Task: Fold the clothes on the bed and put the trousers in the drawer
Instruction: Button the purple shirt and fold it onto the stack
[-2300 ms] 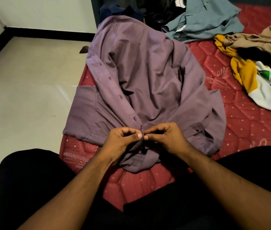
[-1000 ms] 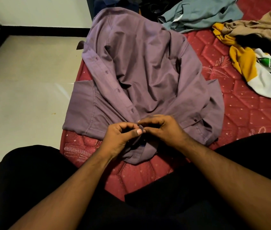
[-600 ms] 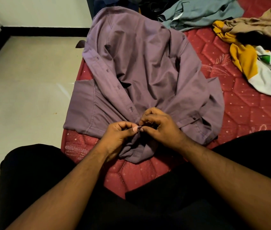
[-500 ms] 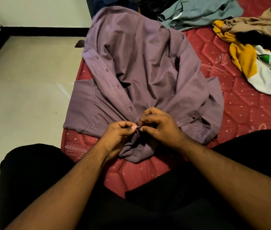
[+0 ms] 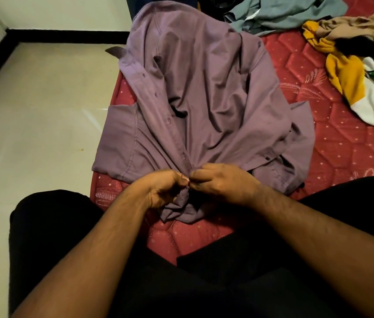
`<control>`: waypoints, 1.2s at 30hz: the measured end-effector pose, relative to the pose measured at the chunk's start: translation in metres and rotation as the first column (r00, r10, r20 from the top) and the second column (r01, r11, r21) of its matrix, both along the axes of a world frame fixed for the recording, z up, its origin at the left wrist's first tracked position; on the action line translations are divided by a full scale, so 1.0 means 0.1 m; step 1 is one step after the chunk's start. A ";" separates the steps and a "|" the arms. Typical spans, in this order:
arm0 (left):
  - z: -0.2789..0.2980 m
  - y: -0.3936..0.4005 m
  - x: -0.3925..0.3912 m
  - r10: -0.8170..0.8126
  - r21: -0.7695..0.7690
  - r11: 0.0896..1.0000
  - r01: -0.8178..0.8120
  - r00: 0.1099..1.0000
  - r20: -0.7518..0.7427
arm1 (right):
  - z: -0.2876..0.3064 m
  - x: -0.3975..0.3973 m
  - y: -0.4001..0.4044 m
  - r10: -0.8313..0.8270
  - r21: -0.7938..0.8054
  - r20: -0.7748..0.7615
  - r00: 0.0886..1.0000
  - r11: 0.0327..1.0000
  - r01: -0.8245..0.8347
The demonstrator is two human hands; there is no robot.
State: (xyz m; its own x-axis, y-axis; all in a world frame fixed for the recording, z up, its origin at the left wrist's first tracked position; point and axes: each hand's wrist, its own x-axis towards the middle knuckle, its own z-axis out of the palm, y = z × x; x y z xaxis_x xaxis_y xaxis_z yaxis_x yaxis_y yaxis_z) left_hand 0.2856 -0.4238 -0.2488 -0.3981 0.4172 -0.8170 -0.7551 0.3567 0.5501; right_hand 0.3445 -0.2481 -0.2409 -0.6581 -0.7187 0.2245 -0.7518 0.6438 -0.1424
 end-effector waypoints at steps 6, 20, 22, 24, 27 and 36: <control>-0.04 -0.02 0.03 0.002 -0.011 1.000 -0.003 0.999 -0.045 | -0.01 0.04 -0.08 -0.114 -0.070 -0.025 0.993 0.991 0.112; 0.10 0.00 0.06 -0.163 -0.102 0.984 0.144 0.962 -0.220 | 0.03 0.11 0.00 -0.199 -0.117 0.409 0.891 0.957 0.267; 0.03 -0.01 0.10 -0.119 -0.103 0.992 0.077 0.856 -0.504 | -0.01 0.09 0.00 -0.245 -0.242 0.364 0.899 0.907 0.345; -0.02 -0.02 0.15 -0.131 -0.144 0.989 0.026 0.599 -0.790 | -0.05 0.04 -0.01 -0.280 -0.376 0.266 0.923 0.851 0.366; 0.01 -0.03 0.17 -0.114 -0.119 0.993 0.003 0.313 -0.943 | -0.12 -0.01 -0.01 -0.309 -0.492 0.214 0.927 0.785 0.375; 0.06 -0.14 0.00 -0.204 -0.226 0.932 0.283 -0.104 -0.973 | -0.16 0.01 0.03 -0.304 -0.472 0.231 0.924 0.795 0.380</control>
